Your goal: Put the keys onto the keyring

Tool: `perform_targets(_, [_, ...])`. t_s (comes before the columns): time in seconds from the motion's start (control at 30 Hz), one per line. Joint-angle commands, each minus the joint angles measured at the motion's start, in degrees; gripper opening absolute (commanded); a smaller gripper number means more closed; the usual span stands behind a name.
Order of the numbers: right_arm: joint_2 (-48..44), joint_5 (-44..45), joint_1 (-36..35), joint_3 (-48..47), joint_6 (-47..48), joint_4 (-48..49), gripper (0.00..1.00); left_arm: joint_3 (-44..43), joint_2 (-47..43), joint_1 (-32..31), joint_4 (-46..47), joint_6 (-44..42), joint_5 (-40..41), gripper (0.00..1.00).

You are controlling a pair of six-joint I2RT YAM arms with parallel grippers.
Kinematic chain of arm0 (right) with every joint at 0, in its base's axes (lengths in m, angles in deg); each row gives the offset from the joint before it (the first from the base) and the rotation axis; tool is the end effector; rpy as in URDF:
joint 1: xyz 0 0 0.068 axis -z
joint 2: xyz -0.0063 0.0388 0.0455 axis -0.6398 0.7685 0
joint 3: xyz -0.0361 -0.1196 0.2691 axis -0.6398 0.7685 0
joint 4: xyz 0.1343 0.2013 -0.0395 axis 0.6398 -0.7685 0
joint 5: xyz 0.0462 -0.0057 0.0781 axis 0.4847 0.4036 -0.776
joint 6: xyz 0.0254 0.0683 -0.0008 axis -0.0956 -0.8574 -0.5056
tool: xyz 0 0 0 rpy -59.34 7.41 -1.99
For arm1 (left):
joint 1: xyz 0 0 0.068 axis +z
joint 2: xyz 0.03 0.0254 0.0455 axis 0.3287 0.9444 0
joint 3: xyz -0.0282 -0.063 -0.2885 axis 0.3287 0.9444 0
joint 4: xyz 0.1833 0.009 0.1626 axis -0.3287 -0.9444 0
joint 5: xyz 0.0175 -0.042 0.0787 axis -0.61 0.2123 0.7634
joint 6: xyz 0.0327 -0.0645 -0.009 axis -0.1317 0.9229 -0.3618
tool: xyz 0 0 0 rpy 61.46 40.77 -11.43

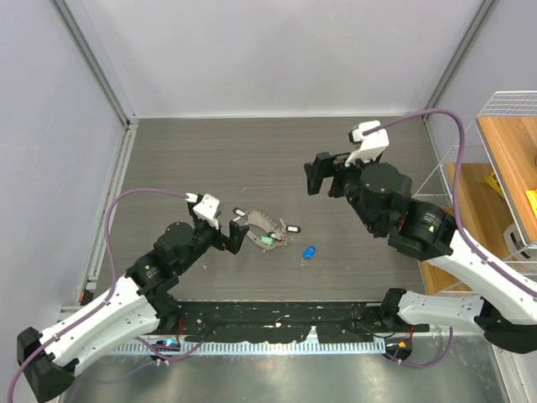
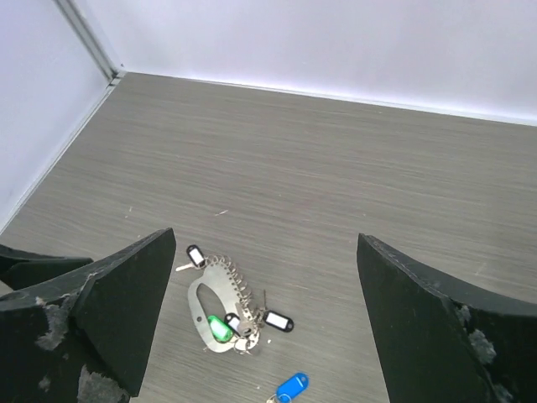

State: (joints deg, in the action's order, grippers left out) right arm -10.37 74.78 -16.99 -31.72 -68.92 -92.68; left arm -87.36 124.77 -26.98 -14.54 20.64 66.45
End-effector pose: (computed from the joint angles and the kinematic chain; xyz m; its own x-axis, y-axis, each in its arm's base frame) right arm 0.1338 0.1358 0.4614 -0.1822 0.0556 -0.9817 -0.2930 0.9500 0.1082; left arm 0.1126 -0.1014 0.2815 -0.2414 0.0018 -0.9704 0.5515 0.8230 -0.1357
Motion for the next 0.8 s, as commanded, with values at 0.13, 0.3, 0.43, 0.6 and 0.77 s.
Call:
perform_targets(0.13, [2.63,-6.59,-1.23,3.86,4.98,1.89,0.96,0.22,1.32,-0.06,4.65,1.11,0.73,0.99])
perform_targets(0.3, [8.67,-6.07,-1.23,6.94,6.05,-5.28,1.0,-0.22,2.38,-0.15,5.0,2.26,-1.38,1.0])
perform_targets(0.43, [11.33,-8.97,-1.23,13.26,4.73,-4.36,0.95,-0.4,1.94,-0.15,4.48,2.7,-1.91,1.0])
perform_targets(0.6, [11.59,-11.34,-1.23,23.01,3.32,1.45,0.9,0.21,0.01,-0.06,4.12,2.96,-1.74,1.0])
perform_targets(0.77, [13.96,-15.56,-1.23,28.21,1.13,5.94,0.79,0.74,-1.49,-0.15,4.39,3.14,-1.65,1.0])
